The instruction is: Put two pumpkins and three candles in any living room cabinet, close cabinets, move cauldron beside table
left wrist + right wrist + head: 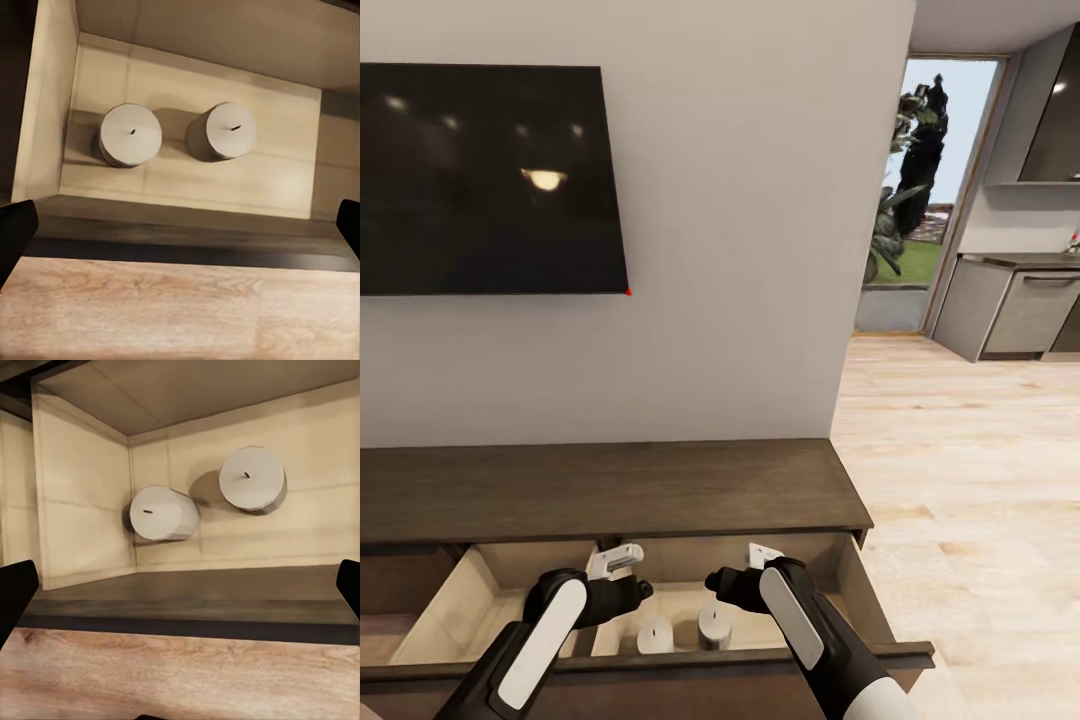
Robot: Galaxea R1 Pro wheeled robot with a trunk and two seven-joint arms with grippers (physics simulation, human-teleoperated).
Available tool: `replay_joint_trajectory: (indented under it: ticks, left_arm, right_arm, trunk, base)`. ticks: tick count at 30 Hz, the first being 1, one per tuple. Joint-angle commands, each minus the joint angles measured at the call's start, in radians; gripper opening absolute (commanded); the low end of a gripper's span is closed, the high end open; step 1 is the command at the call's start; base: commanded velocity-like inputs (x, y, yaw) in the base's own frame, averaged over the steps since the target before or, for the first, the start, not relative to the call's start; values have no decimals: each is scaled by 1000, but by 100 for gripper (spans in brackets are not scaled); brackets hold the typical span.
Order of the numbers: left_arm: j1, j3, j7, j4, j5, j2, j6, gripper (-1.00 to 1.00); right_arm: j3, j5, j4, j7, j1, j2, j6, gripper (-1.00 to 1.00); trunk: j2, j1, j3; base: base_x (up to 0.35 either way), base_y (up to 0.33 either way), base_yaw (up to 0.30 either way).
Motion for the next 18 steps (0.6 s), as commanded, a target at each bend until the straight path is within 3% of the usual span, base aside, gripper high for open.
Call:
replay_joint_trajectory:
  ticks: [1,8,18]
  left_arm:
    - [-1,-6,10,-5,7,1,0,100]
    - [0,-9,9,-24,2,3,0,100]
    - [0,-13,11,-28,2,0,0,100]
  right_arm:
    - [2,-10,-1,-10,-1,0,1,100]
    - [3,-10,-1,-11,-1,0,0,100]
    - [5,-10,-1,-12,-1,0,0,100]
  trunk:
    - [-1,0,-1]
    - [-1,0,-1]
    - [-1,0,-1]
  base:
    - [0,0,0]
    - [-141,-116,65]
    - [-248,-195,272]
